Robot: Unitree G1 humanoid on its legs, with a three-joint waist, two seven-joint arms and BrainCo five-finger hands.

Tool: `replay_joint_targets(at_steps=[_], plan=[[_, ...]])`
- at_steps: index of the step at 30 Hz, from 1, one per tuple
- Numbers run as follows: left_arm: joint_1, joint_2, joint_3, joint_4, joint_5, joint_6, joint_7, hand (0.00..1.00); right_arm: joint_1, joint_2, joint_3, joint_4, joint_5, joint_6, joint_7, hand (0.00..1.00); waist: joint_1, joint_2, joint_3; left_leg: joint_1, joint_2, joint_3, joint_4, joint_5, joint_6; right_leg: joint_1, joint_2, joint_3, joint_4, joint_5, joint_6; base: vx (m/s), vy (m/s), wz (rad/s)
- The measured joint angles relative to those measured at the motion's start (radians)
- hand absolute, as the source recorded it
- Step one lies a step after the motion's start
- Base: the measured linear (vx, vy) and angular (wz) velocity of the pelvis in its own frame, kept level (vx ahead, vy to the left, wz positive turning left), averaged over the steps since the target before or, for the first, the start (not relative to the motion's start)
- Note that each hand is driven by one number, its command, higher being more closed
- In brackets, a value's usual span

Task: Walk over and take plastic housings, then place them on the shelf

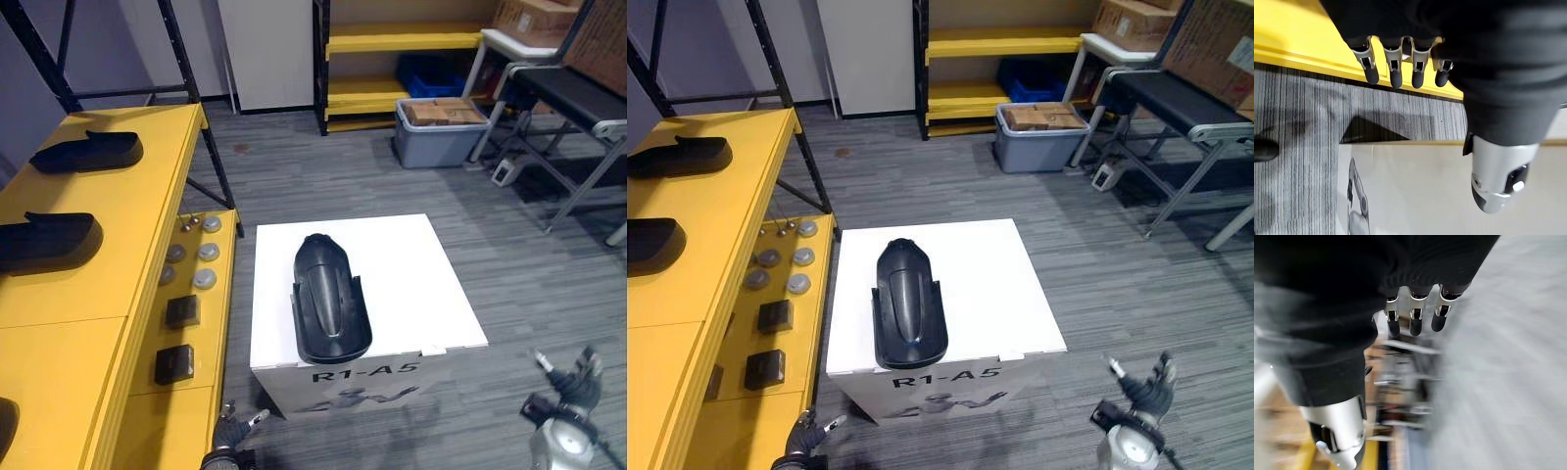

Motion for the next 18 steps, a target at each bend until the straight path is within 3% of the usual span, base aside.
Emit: replay_joint_targets(at_steps=[9, 18], plan=[[0.009, 0.015, -0.021, 0.060, -0.002, -0.003, -0.015, 0.00, -0.093, -0.048, 0.278, -0.080, 0.011, -0.042, 0.054, 0.00, -0.003, 0.005, -0.007, 0.001, -0.004, -0.027, -0.001, 0.013, 0.021, 0.006, 0.007, 0.007, -0.020, 0.013, -0.020, -0.10, -0.008, 0.03], [-0.002, 0.024, -0.051, 0.064, 0.000, -0.013, -0.023, 0.00, -0.166, -0.076, 0.472, -0.044, -0.143, -0.051, 0.137, 0.00, -0.002, 0.034, 0.023, -0.011, -0.012, -0.078, -0.044, 0.050, 0.045, 0.027, 0.008, -0.024, -0.106, 0.051, -0.031, -0.08, 0.002, 0.12]])
